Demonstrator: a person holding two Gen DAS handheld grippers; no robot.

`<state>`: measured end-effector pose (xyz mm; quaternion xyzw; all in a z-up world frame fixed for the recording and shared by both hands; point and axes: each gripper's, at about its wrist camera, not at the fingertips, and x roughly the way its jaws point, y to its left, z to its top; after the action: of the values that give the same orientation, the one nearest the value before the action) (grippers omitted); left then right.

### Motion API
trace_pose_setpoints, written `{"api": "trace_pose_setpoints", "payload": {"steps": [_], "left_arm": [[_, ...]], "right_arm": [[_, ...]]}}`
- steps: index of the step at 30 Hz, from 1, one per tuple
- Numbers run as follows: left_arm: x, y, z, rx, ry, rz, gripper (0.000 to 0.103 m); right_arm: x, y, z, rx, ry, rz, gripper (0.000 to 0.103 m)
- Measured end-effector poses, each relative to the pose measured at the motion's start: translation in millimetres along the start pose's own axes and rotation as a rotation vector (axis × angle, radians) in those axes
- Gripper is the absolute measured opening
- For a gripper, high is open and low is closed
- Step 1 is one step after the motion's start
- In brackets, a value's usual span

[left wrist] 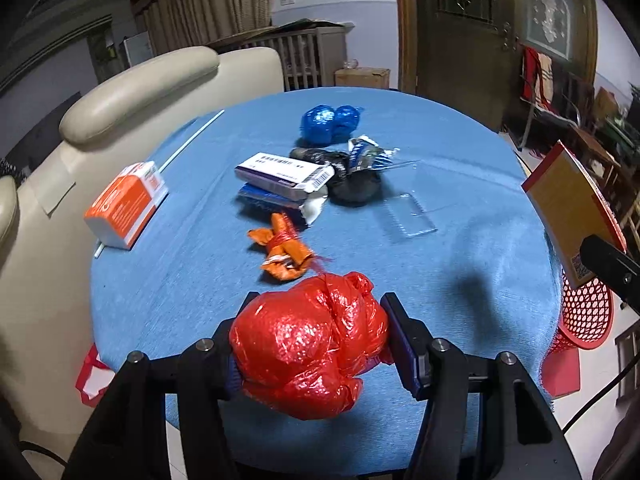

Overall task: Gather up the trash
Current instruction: 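Carry the red bag and white-red box toward the red mesh wastebasket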

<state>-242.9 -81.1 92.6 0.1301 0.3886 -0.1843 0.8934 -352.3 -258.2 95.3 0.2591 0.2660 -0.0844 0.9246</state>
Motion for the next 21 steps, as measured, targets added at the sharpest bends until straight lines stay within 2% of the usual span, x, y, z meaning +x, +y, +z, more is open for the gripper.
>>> {"api": "trace_pose_setpoints", "payload": {"steps": [21], "left_arm": [[0,-28,7,0.067,0.009,0.042,0.061]], "right_arm": [[-13,-29,-2,0.06,-0.026,-0.01,0.053]]}}
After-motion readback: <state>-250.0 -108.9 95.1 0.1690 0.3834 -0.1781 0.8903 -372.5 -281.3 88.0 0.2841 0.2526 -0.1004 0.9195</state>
